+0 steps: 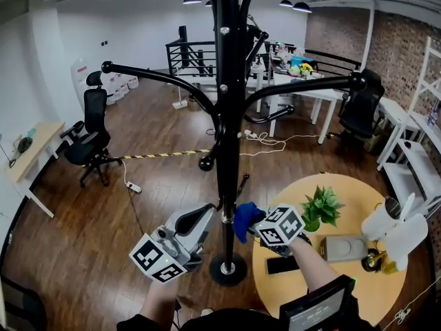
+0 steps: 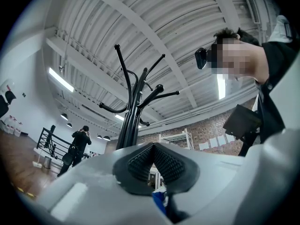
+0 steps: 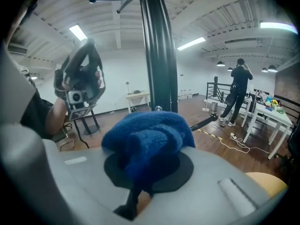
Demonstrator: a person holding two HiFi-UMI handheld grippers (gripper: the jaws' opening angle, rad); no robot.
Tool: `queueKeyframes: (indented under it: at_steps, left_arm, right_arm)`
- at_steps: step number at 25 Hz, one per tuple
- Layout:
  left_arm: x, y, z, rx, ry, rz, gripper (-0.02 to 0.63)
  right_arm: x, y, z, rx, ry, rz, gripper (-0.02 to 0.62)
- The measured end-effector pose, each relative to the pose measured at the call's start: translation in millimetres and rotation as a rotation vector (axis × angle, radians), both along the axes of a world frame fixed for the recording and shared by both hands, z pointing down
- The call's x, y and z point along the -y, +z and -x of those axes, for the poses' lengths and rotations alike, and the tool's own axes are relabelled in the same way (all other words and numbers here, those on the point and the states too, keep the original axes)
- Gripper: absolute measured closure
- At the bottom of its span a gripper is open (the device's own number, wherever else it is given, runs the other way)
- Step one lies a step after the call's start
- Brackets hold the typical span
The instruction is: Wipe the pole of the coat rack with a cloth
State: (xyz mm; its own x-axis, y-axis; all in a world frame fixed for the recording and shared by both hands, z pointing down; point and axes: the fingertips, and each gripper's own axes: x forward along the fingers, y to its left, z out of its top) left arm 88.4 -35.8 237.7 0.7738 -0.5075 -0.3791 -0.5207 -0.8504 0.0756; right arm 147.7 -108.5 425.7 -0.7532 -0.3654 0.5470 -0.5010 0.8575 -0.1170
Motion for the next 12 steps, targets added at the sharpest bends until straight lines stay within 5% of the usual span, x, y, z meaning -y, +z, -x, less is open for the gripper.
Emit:
queueKeyframes:
  at_steps: [6, 12]
  left_arm:
    - [-5.8, -1.5, 8.9, 0.000, -0.015, -0.014, 0.614]
    - [-12.5, -17.3, 14.6, -0.009, -0.020, -0.059, 0.614]
  right_arm:
    - [7.1, -51.3, 15.9, 0.195, 0.029, -0.068, 0.572]
    - [5.3, -212.1, 26.9, 0.490, 0.007, -0.320, 0.572]
